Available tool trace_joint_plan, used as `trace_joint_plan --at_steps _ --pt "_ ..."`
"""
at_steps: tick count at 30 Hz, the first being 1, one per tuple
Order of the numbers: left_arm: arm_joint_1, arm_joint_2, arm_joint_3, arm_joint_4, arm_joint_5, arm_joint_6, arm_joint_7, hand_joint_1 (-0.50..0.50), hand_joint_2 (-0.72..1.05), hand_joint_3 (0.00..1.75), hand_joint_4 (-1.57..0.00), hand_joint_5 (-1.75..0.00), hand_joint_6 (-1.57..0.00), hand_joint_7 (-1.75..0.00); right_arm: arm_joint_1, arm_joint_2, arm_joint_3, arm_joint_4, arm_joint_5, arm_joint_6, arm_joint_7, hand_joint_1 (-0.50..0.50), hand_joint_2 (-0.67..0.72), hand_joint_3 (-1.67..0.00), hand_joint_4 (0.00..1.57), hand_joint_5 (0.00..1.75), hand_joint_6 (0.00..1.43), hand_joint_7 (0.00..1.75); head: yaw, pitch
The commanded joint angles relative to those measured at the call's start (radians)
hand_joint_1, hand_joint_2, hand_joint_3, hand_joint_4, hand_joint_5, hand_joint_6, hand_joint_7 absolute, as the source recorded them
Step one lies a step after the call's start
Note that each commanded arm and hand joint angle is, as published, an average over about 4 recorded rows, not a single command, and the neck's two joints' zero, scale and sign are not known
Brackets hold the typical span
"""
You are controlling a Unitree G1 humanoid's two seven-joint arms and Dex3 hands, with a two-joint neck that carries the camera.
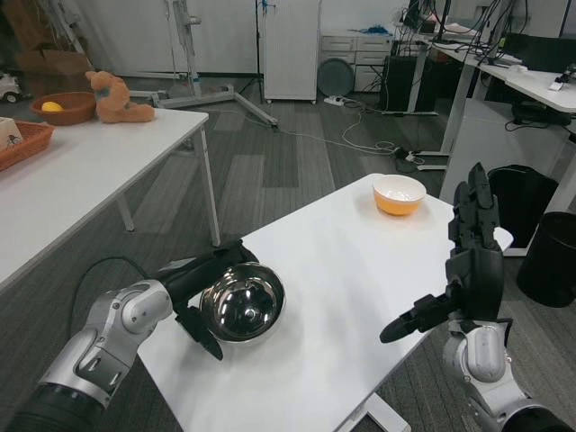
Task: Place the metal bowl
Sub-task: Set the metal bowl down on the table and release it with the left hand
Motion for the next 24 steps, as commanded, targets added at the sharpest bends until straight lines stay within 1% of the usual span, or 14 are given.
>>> trace_joint_plan --at_steps 1,4,7,10,12,14,17,19,21,23,24 --pt "0.022 0.001 0.021 0.012 0.007 -0.006 0.004 -0.5 0.83 0.09 0.0 -0.56 -0.29 -0.93 -0.011 -0.013 -0.001 0.008 0.007 0.004 0.0 -0.46 0.66 0.0 0.66 0.0 0.0 0.0 0.003 -0.004" --pt "0.026 0.0 0.026 0.013 0.006 -0.006 0.004 -0.5 0.78 0.09 0.0 -0.33 -0.22 -0.82 -0.011 -0.013 0.0 0.009 0.009 0.004 0.0 -0.46 0.66 0.0 0.64 0.0 0.0 0.0 0.007 -0.011" --pt "0.031 -0.001 0.029 0.017 0.006 -0.008 0.004 -0.5 0.78 0.09 0.0 -0.21 -0.16 -0.77 -0.011 -0.013 0.003 0.009 0.009 0.003 0.0 -0.45 0.66 0.0 0.64 0.0 0.0 0.0 0.011 -0.019" --pt "0.032 -0.001 0.034 0.021 0.006 -0.015 0.005 -0.5 0.78 0.09 0.0 -0.21 -0.09 -0.77 -0.011 -0.013 0.005 0.009 0.009 0.004 0.0 -0.43 0.66 0.0 0.63 0.0 0.0 0.0 0.016 -0.027" --pt "0.032 -0.002 0.036 0.022 0.007 -0.02 0.005 -0.5 0.78 0.09 0.0 -0.21 -0.05 -0.77 -0.011 -0.013 0.006 0.009 0.01 0.005 0.0 -0.45 0.66 0.0 0.63 0.0 0.0 0.0 0.022 -0.035" --pt "0.033 -0.002 0.038 0.022 0.01 -0.023 0.006 -0.5 0.74 0.09 0.0 -0.21 -0.01 -0.77 -0.011 -0.013 0.006 0.009 0.01 0.004 0.0 -0.46 0.66 0.0 0.63 0.0 0.0 0.0 0.028 -0.04" --pt "0.035 -0.003 0.044 0.027 0.012 -0.03 0.008 -0.5 0.63 0.09 0.0 -0.21 0.0 -0.77 -0.011 -0.013 0.006 0.008 0.009 0.003 0.0 -0.44 0.66 0.0 0.63 0.0 0.0 0.0 0.033 -0.043" --pt "0.037 -0.004 0.049 0.03 0.013 -0.036 0.01 -0.5 0.54 0.09 0.0 -0.21 0.0 -0.77 -0.011 -0.013 0.006 0.008 0.009 0.004 0.0 -0.44 0.66 0.0 0.63 0.0 0.0 0.0 0.038 -0.046" --pt "0.041 -0.007 0.059 0.032 0.012 -0.039 0.015 -0.5 0.43 0.09 0.0 -0.21 0.0 -0.77 -0.011 -0.013 0.007 0.007 0.009 0.004 0.0 -0.46 0.66 0.0 0.63 0.0 0.0 0.0 0.042 -0.047" --pt "0.044 -0.009 0.068 0.033 0.01 -0.045 0.019 -0.5 0.36 0.09 0.0 -0.21 0.0 -0.77 -0.011 -0.013 0.008 0.006 0.009 0.003 0.0 -0.46 0.66 0.0 0.63 0.0 0.0 0.0 0.041 -0.047" --pt "0.046 -0.01 0.071 0.032 0.01 -0.049 0.02 -0.5 0.29 0.09 0.0 -0.21 0.0 -0.77 -0.011 -0.013 0.008 0.005 0.009 0.003 0.0 -0.46 0.66 0.0 0.63 0.0 0.0 0.0 0.043 -0.048"
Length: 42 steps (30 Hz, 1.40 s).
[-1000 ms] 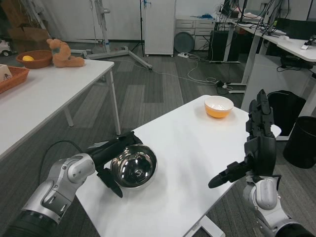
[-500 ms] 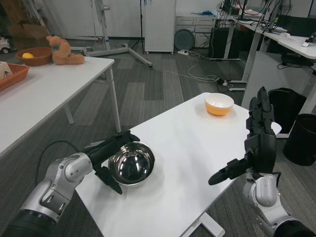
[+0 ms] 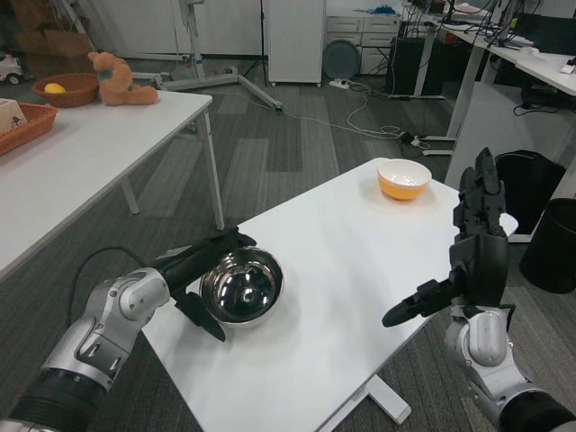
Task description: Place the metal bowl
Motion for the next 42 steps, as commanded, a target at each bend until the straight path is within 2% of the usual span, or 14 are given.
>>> trace_joint_plan --at_steps 1,3,8,13,21,25,27,31,35,39,42 --pt "0.022 -0.003 0.02 0.008 0.008 -0.017 0.017 -0.5 0.18 0.07 0.0 -0.21 0.0 -0.77 -0.011 -0.013 0.002 0.003 0.001 0.003 0.0 -0.46 0.66 0.0 0.63 0.0 0.0 0.0 0.002 -0.001" --pt "0.025 -0.005 0.03 0.006 0.006 -0.026 0.019 -0.5 -0.1 0.02 0.0 -0.21 0.0 -0.77 -0.011 -0.013 0.002 0.001 0.001 0.003 0.0 -0.45 0.66 0.0 0.63 0.0 0.0 0.0 0.004 -0.001" --pt "0.031 -0.011 0.054 0.001 -0.001 -0.053 0.021 -0.5 -0.59 0.02 0.0 -0.18 0.0 -0.77 -0.01 -0.013 0.003 -0.003 0.003 0.003 0.0 -0.46 0.66 0.0 0.63 0.0 0.0 0.0 0.006 0.001" --pt "0.037 -0.014 0.07 -0.001 -0.016 -0.075 0.034 -0.5 -0.72 0.0 0.0 -0.21 0.0 -0.77 -0.008 -0.013 0.003 -0.005 0.004 0.003 0.0 -0.46 0.66 0.0 0.63 0.0 0.0 0.0 0.007 0.008" --pt "0.048 -0.03 0.118 -0.006 -0.037 -0.12 0.082 -0.5 -0.72 0.04 0.0 -0.21 0.0 -0.77 -0.007 -0.013 0.003 -0.006 0.005 0.002 0.0 -0.46 0.66 0.0 0.63 0.0 0.0 0.0 0.011 0.013" --pt "0.054 -0.062 0.2 -0.021 -0.103 -0.169 0.135 -0.5 -0.72 0.0 0.0 -0.18 0.0 -0.77 -0.007 -0.013 0.003 -0.007 0.007 0.0 0.0 -0.44 0.66 0.0 0.63 0.0 0.0 0.0 0.014 0.019" --pt "0.056 -0.083 0.242 -0.026 -0.156 -0.196 0.162 -0.5 -0.72 0.0 0.0 -0.13 0.0 -0.77 -0.007 -0.012 0.003 -0.008 0.007 0.0 0.0 -0.44 0.69 0.0 0.63 0.0 0.0 0.0 0.017 0.032" --pt "0.06 -0.138 0.318 -0.031 -0.287 -0.276 0.208 -0.5 -0.72 0.0 0.0 -0.1 0.0 -0.77 -0.007 -0.011 0.003 -0.009 0.01 -0.001 0.0 -0.43 0.66 0.0 0.63 0.0 0.0 0.0 0.015 0.052" --pt "0.061 -0.195 0.368 -0.039 -0.412 -0.348 0.22 -0.5 -0.72 0.0 0.0 -0.1 0.0 -0.73 -0.008 -0.01 0.001 -0.012 0.011 -0.001 0.001 -0.46 0.66 0.0 0.63 0.0 0.0 0.0 0.009 0.067" --pt "0.061 -0.216 0.373 -0.052 -0.541 -0.389 0.213 -0.5 -0.72 0.0 0.0 -0.1 0.0 -0.7 -0.008 -0.012 -0.002 -0.017 0.011 0.0 0.009 -0.44 0.66 0.0 0.63 0.0 0.0 0.0 0.005 0.091" --pt "0.062 -0.194 0.352 -0.078 -0.619 -0.393 0.21 -0.5 -0.72 0.0 0.0 -0.1 0.0 -0.7 -0.008 -0.017 -0.005 -0.022 0.013 0.005 0.018 -0.46 0.66 0.0 0.63 0.0 0.0 0.0 0.001 0.106"
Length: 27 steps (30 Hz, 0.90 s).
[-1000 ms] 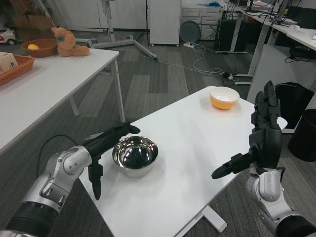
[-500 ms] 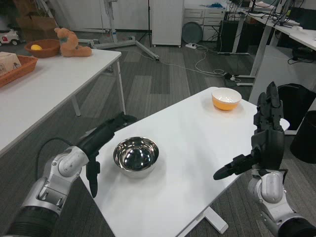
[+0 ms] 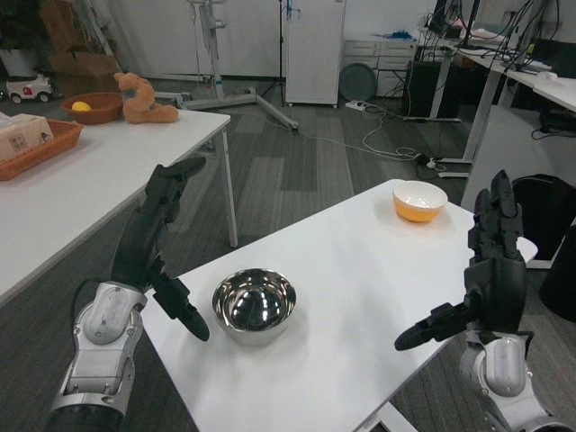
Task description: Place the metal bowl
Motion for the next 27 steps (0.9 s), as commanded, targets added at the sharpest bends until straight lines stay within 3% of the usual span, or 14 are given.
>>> trace_joint_plan --at_steps 1,3,13,27 --pt "0.008 0.029 -0.026 -0.043 -0.097 -0.014 0.0 -0.5 -0.72 0.0 0.0 -0.1 0.0 -0.7 -0.007 -0.017 -0.006 -0.016 0.007 0.008 0.013 -0.46 0.66 0.0 0.63 0.0 0.0 0.0 -0.004 0.018" --pt "0.012 0.049 -0.043 -0.061 -0.143 -0.016 0.005 -0.5 -0.72 0.0 0.0 -0.1 0.0 -0.7 -0.007 -0.019 -0.009 -0.023 0.013 0.016 0.027 -0.46 0.66 0.0 0.62 0.0 0.0 0.0 -0.006 0.029" --pt "0.016 0.068 -0.038 -0.091 -0.218 -0.045 0.004 -0.5 -0.72 0.0 0.0 0.0 0.0 -0.7 -0.008 -0.03 -0.022 -0.057 0.017 0.038 0.06 -0.46 0.66 0.0 0.6 0.0 0.0 0.0 -0.009 0.052" --pt "0.016 0.073 -0.049 -0.09 -0.255 -0.058 0.005 -0.5 -0.72 0.0 0.0 0.0 0.0 -0.7 -0.022 -0.036 -0.017 -0.061 0.016 0.04 0.063 -0.45 0.66 0.0 0.57 0.0 0.0 0.0 -0.016 0.064"
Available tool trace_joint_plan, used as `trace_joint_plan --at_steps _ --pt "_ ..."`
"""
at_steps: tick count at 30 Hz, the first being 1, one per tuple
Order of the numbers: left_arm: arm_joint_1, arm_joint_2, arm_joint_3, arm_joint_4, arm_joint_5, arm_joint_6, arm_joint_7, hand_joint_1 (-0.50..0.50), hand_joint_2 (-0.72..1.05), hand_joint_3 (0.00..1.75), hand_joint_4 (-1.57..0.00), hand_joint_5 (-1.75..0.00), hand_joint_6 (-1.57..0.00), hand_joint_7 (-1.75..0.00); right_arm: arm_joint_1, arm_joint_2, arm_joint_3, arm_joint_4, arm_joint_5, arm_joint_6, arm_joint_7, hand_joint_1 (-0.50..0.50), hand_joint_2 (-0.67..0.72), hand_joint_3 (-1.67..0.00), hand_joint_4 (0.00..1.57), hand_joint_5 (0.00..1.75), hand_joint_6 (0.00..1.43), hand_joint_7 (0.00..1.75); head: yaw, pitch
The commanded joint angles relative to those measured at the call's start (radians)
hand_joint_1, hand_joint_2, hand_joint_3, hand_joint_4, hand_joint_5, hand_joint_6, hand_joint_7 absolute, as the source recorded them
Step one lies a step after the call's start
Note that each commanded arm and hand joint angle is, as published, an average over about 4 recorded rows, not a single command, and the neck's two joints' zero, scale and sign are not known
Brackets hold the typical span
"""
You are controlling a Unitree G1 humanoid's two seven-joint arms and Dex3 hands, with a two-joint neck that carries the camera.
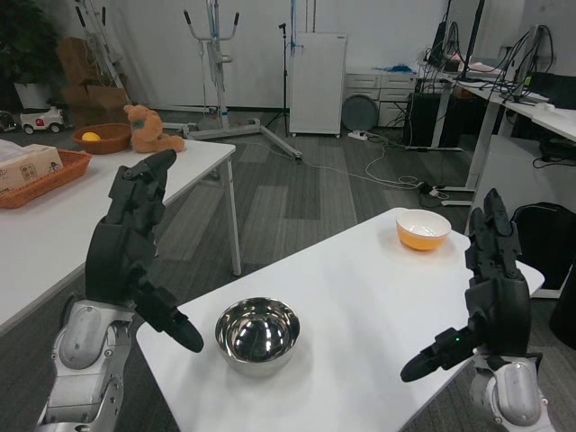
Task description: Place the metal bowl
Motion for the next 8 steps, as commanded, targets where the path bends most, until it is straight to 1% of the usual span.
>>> trace_joint_plan --at_steps 1,8 --pt "0.009 0.011 -0.001 -0.009 -0.009 -0.011 0.004 -0.5 -0.72 0.0 0.0 0.0 0.0 -0.7 -0.018 -0.015 -0.01 -0.003 0.004 0.005 0.001 -0.44 0.66 0.0 0.57 0.0 0.0 0.0 -0.006 -0.001" --pt "-0.001 0.011 -0.008 -0.002 -0.007 -0.014 0.006 -0.5 -0.72 0.0 0.0 0.0 0.0 -0.7 -0.018 -0.016 -0.011 -0.001 0.004 0.006 0.003 -0.46 0.66 0.0 0.57 0.0 0.0 0.0 -0.014 -0.006"
